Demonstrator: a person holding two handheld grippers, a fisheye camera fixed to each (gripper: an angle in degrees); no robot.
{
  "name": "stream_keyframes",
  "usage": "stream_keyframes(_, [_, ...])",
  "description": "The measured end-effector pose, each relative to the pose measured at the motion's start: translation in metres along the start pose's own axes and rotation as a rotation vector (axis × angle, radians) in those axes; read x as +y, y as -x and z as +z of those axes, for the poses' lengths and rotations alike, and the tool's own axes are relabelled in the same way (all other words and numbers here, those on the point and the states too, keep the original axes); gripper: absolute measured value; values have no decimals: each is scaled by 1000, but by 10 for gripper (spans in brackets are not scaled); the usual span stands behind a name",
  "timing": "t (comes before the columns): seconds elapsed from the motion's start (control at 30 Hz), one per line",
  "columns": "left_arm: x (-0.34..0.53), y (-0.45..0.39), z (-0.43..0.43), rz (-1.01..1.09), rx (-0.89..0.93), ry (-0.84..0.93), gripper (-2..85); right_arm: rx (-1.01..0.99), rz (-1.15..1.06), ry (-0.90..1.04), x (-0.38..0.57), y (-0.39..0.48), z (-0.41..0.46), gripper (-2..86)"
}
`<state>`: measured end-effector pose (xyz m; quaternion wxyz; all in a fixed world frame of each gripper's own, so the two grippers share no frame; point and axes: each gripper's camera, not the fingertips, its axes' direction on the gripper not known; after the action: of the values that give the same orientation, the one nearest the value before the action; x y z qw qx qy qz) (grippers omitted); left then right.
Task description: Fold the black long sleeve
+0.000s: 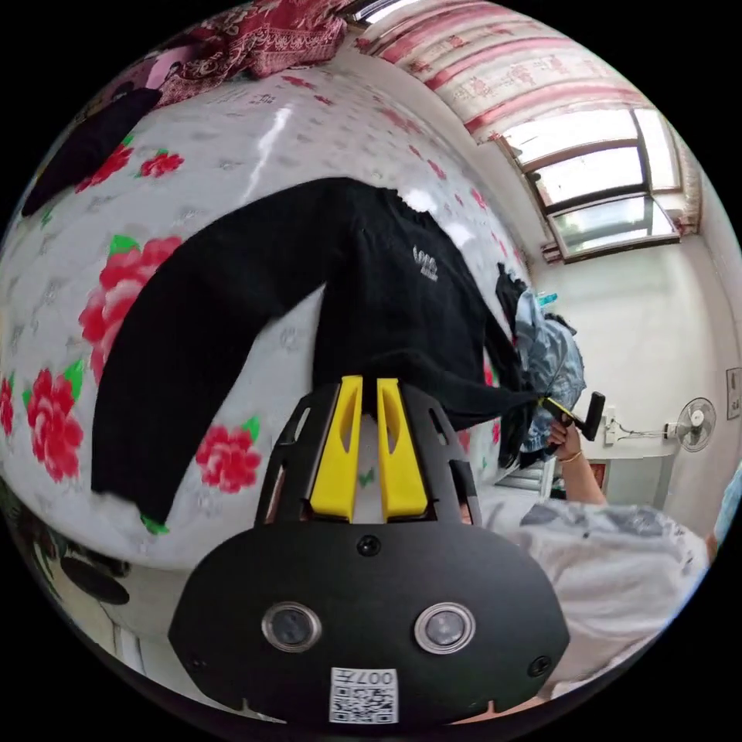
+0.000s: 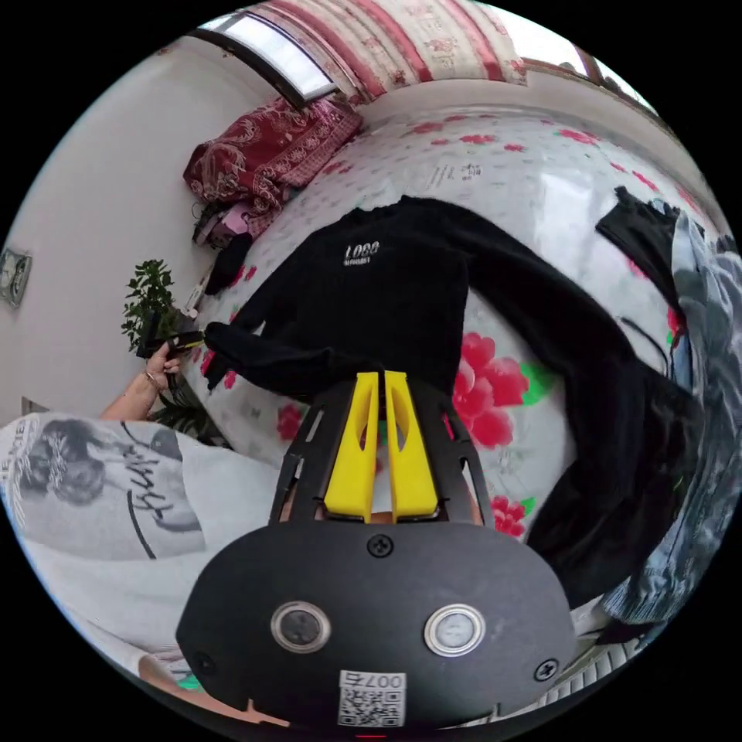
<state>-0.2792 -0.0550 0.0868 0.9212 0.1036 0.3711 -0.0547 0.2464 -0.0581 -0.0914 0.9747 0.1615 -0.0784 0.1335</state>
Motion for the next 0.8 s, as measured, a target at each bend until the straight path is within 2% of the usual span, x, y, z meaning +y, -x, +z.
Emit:
stream_keyframes(0.03, [-17,-13,-12,38,-4,-35,24,12,-16,-49,-17,5,-14,-1])
stream_keyframes(0.1, [-62,-82,-77,223,-57,-187,19,48,-100,-290,-64,39,-91,-2])
stream_keyframes(0.2, [-63,-161,-156,446,-141,-347,16,62,-223,-541,-68,86,-182,-2])
stream_keyframes(0.33, [-20,-198,-195,584,-184,-393,15,140,-380,-615,-20,126,-213,-2])
stream_keyframes(0.43, [22,-185,-172,590,-222,-282,13,120,-410,-493,36,130,-184,-1])
stream_keyframes(0.53, [67,-136,-110,482,-267,-106,7,154,-347,-247,92,119,-110,-1])
stream_keyframes(0.6, [107,-71,-41,271,-247,74,1,151,-218,-21,136,103,-31,-1])
stream_keyframes(0.7, [158,7,36,-35,-144,264,-3,71,-32,198,183,82,62,-2])
stream_keyframes(0.77, [178,26,57,-141,-140,324,-5,59,17,299,202,83,99,-2])
stream_keyframes(0.8, [184,21,60,-113,-188,353,-5,82,0,365,210,89,111,-1])
